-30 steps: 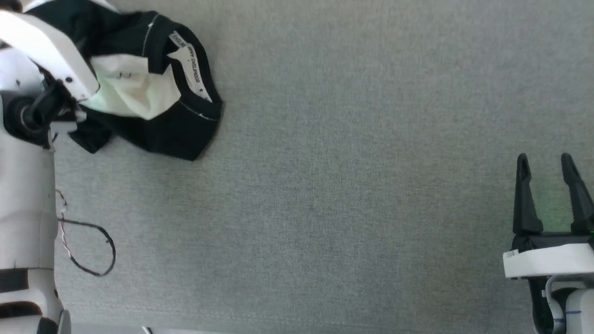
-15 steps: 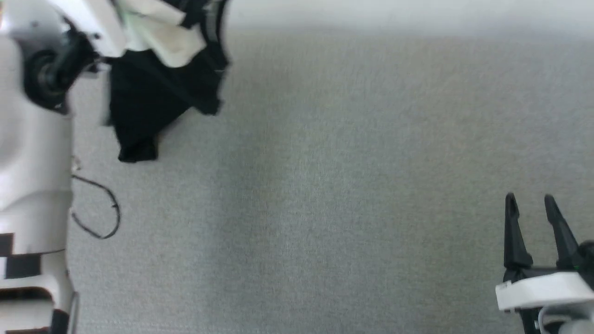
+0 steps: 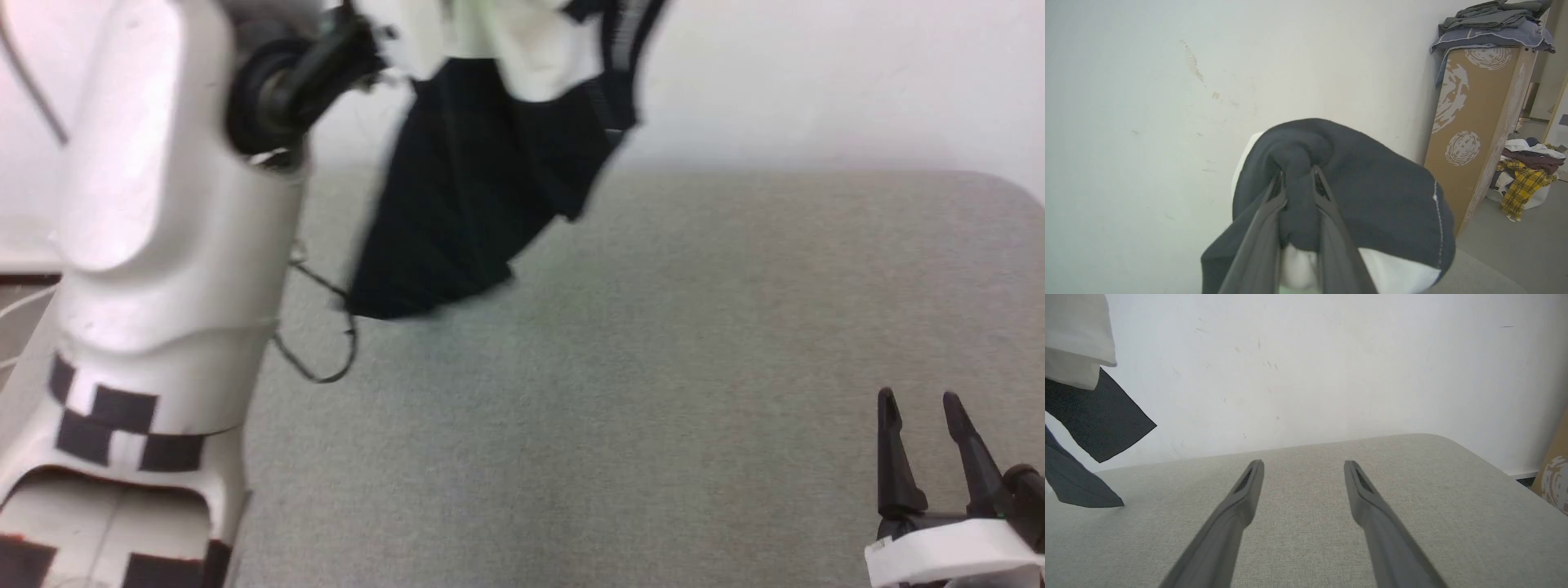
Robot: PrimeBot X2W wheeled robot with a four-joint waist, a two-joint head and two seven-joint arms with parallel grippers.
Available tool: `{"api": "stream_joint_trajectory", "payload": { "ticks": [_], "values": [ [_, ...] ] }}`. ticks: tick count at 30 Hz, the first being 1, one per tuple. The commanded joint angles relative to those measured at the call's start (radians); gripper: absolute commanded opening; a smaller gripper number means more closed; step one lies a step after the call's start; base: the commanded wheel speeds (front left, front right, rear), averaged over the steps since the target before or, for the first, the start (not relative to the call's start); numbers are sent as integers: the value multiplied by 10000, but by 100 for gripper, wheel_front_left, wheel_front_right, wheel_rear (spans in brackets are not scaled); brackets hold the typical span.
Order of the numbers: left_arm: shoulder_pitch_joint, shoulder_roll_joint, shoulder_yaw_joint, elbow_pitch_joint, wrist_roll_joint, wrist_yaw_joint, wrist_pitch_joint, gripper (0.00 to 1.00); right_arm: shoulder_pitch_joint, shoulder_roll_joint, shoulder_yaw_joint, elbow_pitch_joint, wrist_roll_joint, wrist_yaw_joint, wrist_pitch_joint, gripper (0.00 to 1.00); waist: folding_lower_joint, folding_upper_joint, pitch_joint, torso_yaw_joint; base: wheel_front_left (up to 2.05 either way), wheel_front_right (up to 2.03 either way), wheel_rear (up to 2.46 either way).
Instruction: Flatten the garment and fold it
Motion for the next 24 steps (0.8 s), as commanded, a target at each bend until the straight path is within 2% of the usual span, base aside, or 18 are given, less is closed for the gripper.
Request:
{"api": "stream_joint_trajectory", "payload": {
  "ticks": [1, 6, 12, 18, 24],
  "values": [
    [-277, -215, -159, -52, -118, -72, 14, 0, 168, 17, 26, 28, 81, -7, -47, 100, 2, 0, -400, -373, 0, 0, 0],
    [-589, -793, -632, 92, -305, -74, -19, 0, 361, 17, 44, 23, 110, -7, -47, 100, 2, 0, -563, -609, 0, 0, 0],
    [-291, -1155, -1154, 330, -482, -75, -470, 0, 305, 17, 53, -17, 149, -7, -47, 100, 2, 0, -366, -910, 0, 0, 0],
    [533, -1335, -1484, 597, -831, -56, -1218, 0, 115, 17, 44, -59, 201, -7, -47, 100, 2, 0, 120, -1134, 0, 0, 0],
    [2109, -1416, -1833, 1183, -1221, 73, -2325, 0, -73, 17, 1, -52, 205, -7, -47, 100, 2, 0, 453, -1196, 0, 0, 0]
  ]
}}
